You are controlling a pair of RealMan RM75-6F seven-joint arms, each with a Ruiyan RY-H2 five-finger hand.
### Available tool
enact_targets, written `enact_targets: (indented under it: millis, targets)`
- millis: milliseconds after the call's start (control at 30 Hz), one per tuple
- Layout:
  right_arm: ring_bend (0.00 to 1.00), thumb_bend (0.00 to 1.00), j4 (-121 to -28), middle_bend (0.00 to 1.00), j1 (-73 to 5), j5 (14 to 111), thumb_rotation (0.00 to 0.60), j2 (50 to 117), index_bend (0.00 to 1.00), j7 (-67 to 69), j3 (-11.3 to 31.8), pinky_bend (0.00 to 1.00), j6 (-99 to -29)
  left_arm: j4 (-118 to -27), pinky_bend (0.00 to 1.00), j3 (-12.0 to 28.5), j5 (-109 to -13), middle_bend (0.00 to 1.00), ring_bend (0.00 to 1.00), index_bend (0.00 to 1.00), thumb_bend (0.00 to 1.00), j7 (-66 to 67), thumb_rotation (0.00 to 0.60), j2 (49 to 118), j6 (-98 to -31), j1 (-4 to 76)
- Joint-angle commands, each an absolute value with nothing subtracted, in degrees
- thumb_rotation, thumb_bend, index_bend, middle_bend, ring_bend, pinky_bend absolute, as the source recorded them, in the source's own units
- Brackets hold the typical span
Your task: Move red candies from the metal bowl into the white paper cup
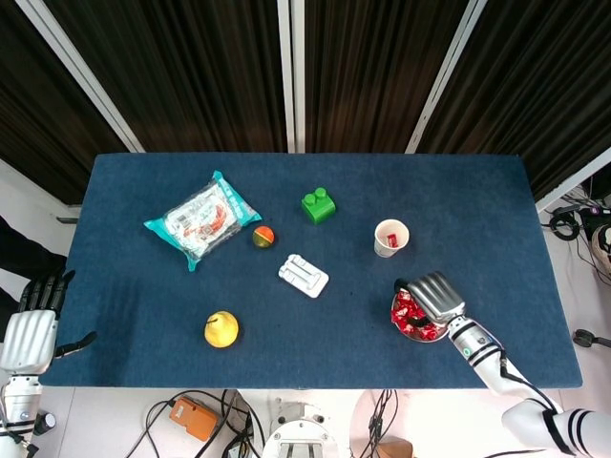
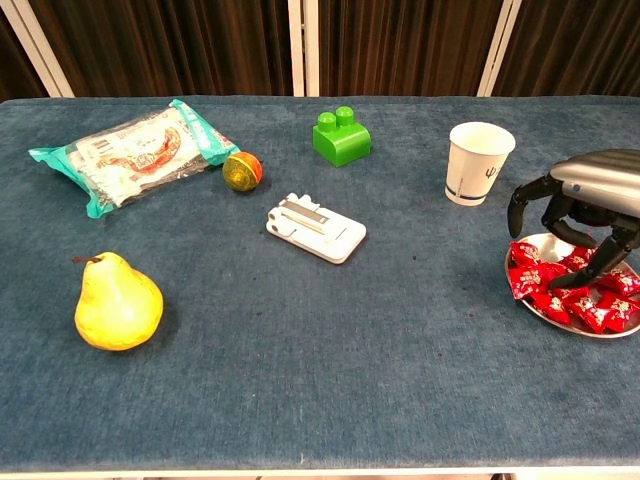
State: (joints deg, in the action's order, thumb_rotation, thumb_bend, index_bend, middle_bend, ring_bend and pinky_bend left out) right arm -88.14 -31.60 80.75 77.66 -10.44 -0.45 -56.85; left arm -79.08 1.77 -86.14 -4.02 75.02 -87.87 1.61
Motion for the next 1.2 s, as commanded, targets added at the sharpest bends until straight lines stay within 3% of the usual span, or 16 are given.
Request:
enact_targets:
  millis: [33, 733, 933, 1200]
  targets:
    - [1.0, 0.32, -87.54, 0.88, -31.94, 80.82, 0.6, 78.28, 0.5, -10.5, -0.38, 1.0, -56.17, -79.0, 0.0, 1.69, -86.11, 0.0, 0.0, 0.0, 0.0, -4.05, 0.6, 75.09, -87.92, 1.51]
    - [1.0, 0.47, -85.96, 0.89, -32.5, 79.79, 0.6, 78.76, 0.59, -10.39, -0.49, 1.0, -52.9, -78.33, 0.0, 1.71, -85.53, 0.0, 0.0, 0.0, 0.0, -4.33, 0.6, 75.38, -87.6, 1.33]
    - [1.0, 0.51, -85.3, 0.9, -32.07, 79.56, 0.6, 78.95, 0.67, -9.75, 0.15, 1.0, -53.93, -78.3, 0.0, 1.78, -85.44, 0.0, 0.0, 0.0, 0.0, -4.38, 0.6, 75.35, -87.61, 1.29]
    - [1.0, 0.52, -88.63, 0.9, -31.7, 80.01, 0.6, 75.53, 0.68, -5.77, 3.99, 1.0, -58.51, -78.37, 0.0, 1.86, -85.5, 0.0, 0.0, 0.0, 0.0, -4.27, 0.6, 75.28, -87.39, 1.49]
